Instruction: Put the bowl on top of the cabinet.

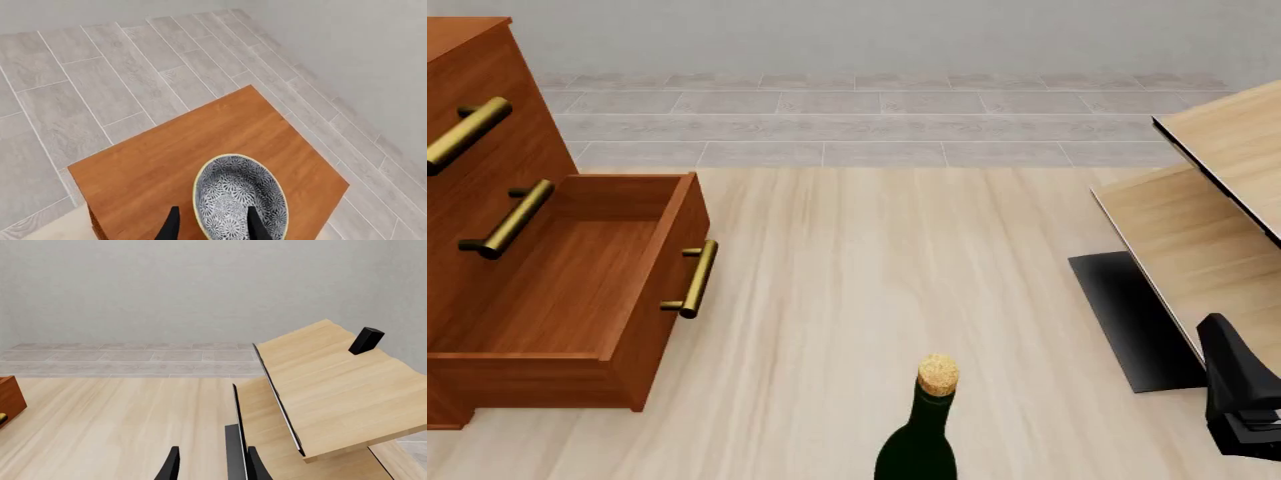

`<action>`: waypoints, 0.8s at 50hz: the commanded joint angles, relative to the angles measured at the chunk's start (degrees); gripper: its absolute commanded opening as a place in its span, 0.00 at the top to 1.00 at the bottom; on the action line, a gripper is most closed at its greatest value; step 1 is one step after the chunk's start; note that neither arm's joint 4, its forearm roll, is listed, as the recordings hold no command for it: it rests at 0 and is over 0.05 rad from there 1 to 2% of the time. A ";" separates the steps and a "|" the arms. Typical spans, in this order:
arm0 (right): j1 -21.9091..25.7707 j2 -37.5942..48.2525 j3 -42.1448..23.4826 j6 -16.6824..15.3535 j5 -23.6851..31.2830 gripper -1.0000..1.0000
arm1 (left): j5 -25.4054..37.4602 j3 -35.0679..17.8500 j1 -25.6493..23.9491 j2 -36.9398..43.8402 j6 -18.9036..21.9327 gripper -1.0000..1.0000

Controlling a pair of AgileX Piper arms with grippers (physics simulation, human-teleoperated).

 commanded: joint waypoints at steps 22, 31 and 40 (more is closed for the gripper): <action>0.00 0.00 0.00 -0.02 0.00 0.00 | 4.57 -9.48 -1.29 -7.40 -5.77 0.00; 0.00 0.00 0.00 0.01 0.00 0.00 | 4.98 -11.24 -0.64 -8.88 -6.52 0.00; 0.01 0.00 0.00 0.00 0.00 0.00 | 5.09 -12.04 -0.63 -9.59 -6.86 0.00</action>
